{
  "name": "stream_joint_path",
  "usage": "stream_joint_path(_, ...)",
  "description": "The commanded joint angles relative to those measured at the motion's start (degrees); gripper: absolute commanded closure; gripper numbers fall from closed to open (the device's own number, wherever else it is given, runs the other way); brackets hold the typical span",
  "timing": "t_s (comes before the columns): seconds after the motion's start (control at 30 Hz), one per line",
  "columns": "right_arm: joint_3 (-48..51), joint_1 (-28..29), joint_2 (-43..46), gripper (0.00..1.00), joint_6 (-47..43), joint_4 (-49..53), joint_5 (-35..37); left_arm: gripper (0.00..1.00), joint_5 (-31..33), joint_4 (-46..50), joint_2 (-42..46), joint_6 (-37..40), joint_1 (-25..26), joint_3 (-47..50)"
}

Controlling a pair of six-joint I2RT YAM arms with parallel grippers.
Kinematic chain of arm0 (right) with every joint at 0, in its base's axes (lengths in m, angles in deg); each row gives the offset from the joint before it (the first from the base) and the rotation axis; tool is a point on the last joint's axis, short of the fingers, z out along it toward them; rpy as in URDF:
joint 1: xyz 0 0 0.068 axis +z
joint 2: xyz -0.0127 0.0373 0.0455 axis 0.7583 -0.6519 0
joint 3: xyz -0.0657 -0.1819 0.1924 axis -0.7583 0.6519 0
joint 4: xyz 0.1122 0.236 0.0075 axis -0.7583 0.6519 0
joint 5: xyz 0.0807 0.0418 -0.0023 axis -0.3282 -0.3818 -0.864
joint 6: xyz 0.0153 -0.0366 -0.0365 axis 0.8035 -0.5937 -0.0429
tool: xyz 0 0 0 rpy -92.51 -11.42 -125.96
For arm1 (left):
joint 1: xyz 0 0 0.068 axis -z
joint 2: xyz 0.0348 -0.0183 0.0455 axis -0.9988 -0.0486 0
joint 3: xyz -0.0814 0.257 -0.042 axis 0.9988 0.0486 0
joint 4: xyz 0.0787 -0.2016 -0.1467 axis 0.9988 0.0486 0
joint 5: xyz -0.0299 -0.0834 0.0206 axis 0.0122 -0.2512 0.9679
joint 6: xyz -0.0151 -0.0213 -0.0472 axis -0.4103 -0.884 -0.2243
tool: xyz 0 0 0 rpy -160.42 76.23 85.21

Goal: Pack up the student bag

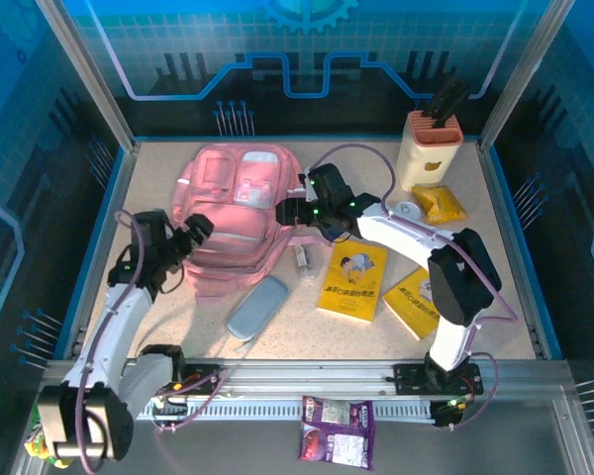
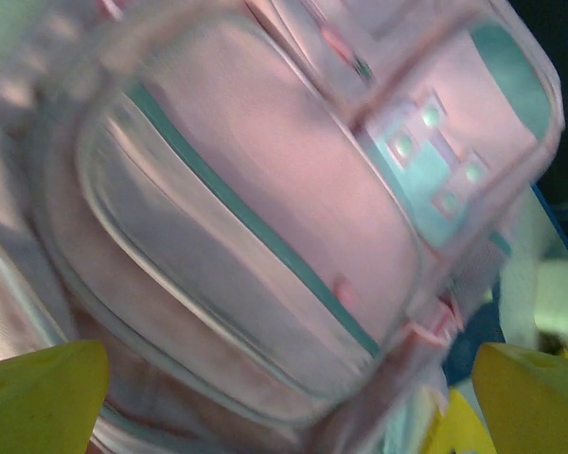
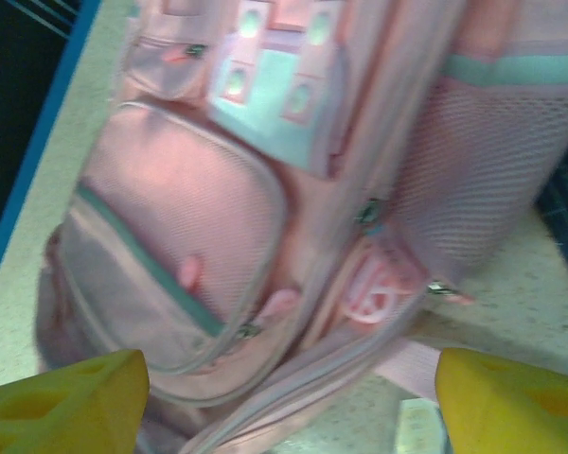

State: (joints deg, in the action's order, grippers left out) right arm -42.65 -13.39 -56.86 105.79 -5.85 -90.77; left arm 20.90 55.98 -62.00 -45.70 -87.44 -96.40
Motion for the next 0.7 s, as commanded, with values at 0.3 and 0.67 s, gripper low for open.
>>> stream_joint_path(0.3, -13.0, -6.2, -16.3, 0.21, -0.8, 2.9, -5.9, 0.02, 4.6, -4.8, -3.3, -13.2, 25.3, 3.6)
stream_joint_path(0.67, -19.8, -7.2, -24.1, 0.59, 0.2, 0.2, -8.8, 0.01, 9.9, -11.6, -10.5, -17.2, 32.6, 8.4)
